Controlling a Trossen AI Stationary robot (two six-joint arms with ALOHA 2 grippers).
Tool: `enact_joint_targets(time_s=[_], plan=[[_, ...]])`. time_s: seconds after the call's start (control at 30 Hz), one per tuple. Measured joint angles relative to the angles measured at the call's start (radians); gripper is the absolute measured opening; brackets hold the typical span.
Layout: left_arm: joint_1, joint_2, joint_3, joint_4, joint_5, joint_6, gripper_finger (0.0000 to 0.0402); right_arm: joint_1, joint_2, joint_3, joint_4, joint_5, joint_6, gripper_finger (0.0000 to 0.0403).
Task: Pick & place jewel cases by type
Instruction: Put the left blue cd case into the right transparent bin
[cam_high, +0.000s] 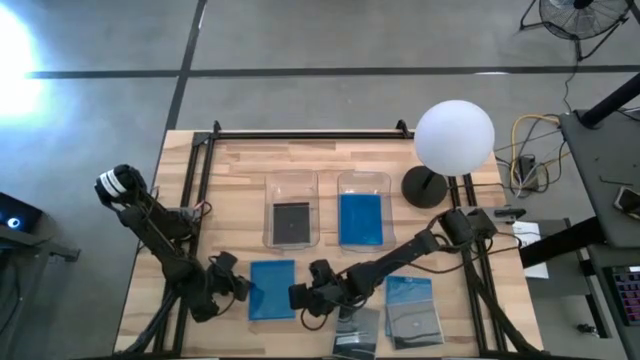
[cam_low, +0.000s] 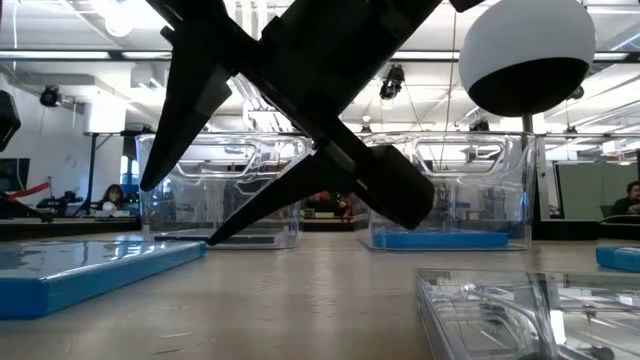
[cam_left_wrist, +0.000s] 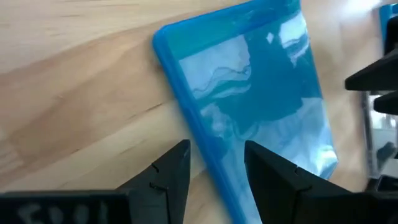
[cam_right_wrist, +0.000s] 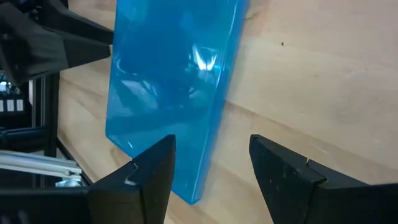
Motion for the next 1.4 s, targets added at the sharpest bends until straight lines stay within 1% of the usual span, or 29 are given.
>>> enact_joint_targets(time_s=[0.13, 0.33, 0.43, 0.57, 0.7, 0.73, 0.8, 0.87, 0.97, 1.07, 1.13, 1.23, 1.3, 1.4], plan=[[0.009, 0.000, 0.000, 0.054, -0.022, -0.004, 0.0133, 0.001, 0.000, -0.001, -0.001, -0.004, -0.011, 0.0201], [0.031, 0.000, -0.002, 0.064, -0.032, 0.019, 0.0133, 0.002, 0.010, -0.024, -0.002, -0.007, 0.017, 0.0201], [0.063, 0.003, -0.015, 0.093, -0.030, 0.066, 0.0133, 0.002, 0.030, -0.023, 0.008, -0.007, 0.016, 0.0201], [0.117, 0.018, -0.017, 0.115, 0.031, 0.139, 0.0133, 0.002, 0.042, -0.021, 0.011, 0.000, 0.044, 0.0201], [0.145, 0.024, -0.017, 0.155, 0.048, 0.229, 0.0133, -0.001, 0.044, -0.020, 0.012, 0.008, 0.016, 0.0201], [0.151, 0.024, -0.017, 0.164, 0.047, 0.254, 0.0133, -0.002, 0.044, -0.020, 0.012, 0.005, 0.026, 0.0201], [0.159, 0.024, -0.017, 0.194, 0.047, 0.299, 0.0133, -0.005, 0.044, -0.020, 0.012, -0.020, 0.106, 0.0201], [0.163, 0.024, -0.017, 0.220, 0.049, 0.323, 0.0133, -0.004, 0.046, -0.016, 0.023, -0.022, 0.165, 0.0201], [0.172, 0.024, -0.017, 0.216, 0.052, 0.327, 0.0133, 0.003, 0.048, -0.019, 0.026, 0.014, 0.222, 0.0201], [0.174, 0.024, -0.017, 0.204, 0.064, 0.353, 0.0133, 0.001, 0.047, -0.026, 0.015, -0.006, 0.267, 0.0201], [0.175, 0.025, -0.017, 0.172, 0.120, 0.370, 0.0133, 0.000, 0.047, -0.027, 0.015, -0.020, 0.290, 0.0201], [0.170, 0.022, -0.014, 0.129, 0.176, 0.392, 0.0133, 0.000, 0.046, -0.027, 0.027, -0.013, 0.295, 0.0201], [0.162, 0.022, -0.012, 0.088, 0.192, 0.363, 0.0133, -0.004, 0.047, -0.027, 0.027, -0.010, 0.299, 0.0201], [0.163, 0.034, -0.014, 0.081, 0.197, 0.326, 0.0133, -0.009, 0.047, -0.027, 0.027, -0.001, 0.298, 0.0201]])
